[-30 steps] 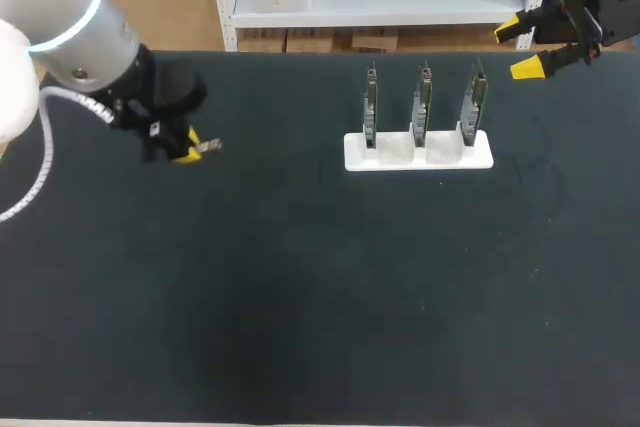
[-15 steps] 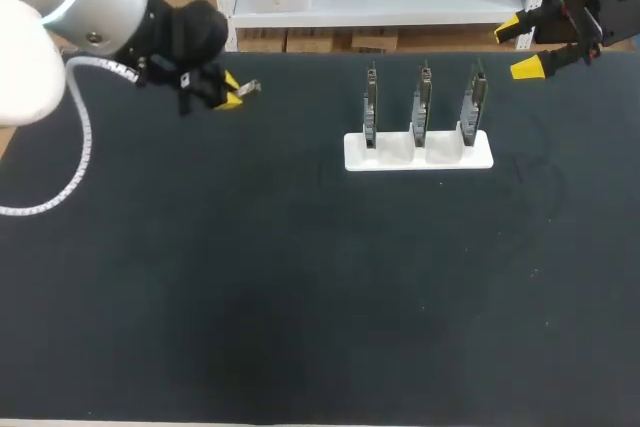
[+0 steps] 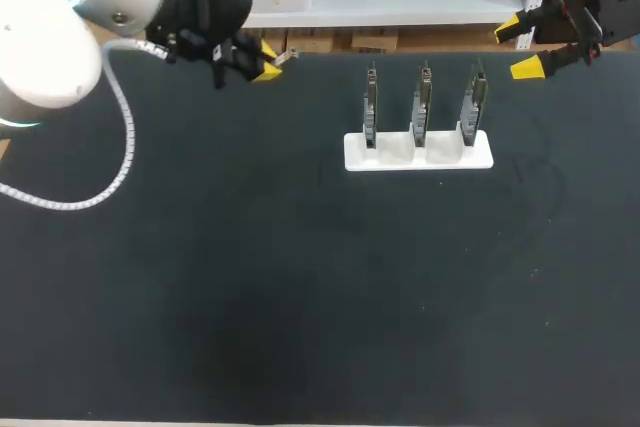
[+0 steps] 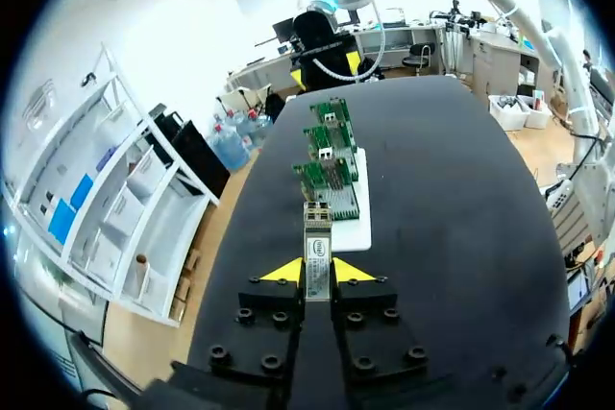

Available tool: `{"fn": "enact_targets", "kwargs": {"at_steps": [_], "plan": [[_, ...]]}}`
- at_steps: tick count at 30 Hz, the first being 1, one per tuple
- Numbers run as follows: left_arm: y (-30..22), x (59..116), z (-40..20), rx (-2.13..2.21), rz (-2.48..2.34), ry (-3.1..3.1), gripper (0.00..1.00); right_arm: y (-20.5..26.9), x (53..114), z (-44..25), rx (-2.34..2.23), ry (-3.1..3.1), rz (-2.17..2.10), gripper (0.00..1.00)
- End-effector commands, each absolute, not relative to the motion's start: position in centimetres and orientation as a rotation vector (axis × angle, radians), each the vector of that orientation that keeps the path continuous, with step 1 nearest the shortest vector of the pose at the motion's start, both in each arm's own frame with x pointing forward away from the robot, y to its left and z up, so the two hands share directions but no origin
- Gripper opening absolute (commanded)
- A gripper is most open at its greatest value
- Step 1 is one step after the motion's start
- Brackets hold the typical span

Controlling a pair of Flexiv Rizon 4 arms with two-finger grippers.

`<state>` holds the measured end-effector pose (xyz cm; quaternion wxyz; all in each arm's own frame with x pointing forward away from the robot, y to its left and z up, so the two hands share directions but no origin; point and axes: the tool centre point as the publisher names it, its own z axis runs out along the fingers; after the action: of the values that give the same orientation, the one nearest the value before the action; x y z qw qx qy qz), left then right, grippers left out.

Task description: Pick up the optical module with the left hand, and insert it into the network port with the right hand.

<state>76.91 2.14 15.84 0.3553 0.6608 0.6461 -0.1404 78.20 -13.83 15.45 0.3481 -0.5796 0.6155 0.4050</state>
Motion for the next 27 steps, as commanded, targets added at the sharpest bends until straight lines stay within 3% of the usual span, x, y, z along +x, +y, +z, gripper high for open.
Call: {"fn": "enact_targets", "kwargs": {"at_steps": [1,27], "plan": [[0.5,78.6,16.2,1.698,-0.391,1.664,0.0,-13.8,78.0,15.5,-1.5,1.597,1.045,1.0],[-10.8,80.3,21.3,1.586,-0.658,1.412,0.0,-13.8,78.0,15.5,-1.5,1.597,1.045,1.0]]}}
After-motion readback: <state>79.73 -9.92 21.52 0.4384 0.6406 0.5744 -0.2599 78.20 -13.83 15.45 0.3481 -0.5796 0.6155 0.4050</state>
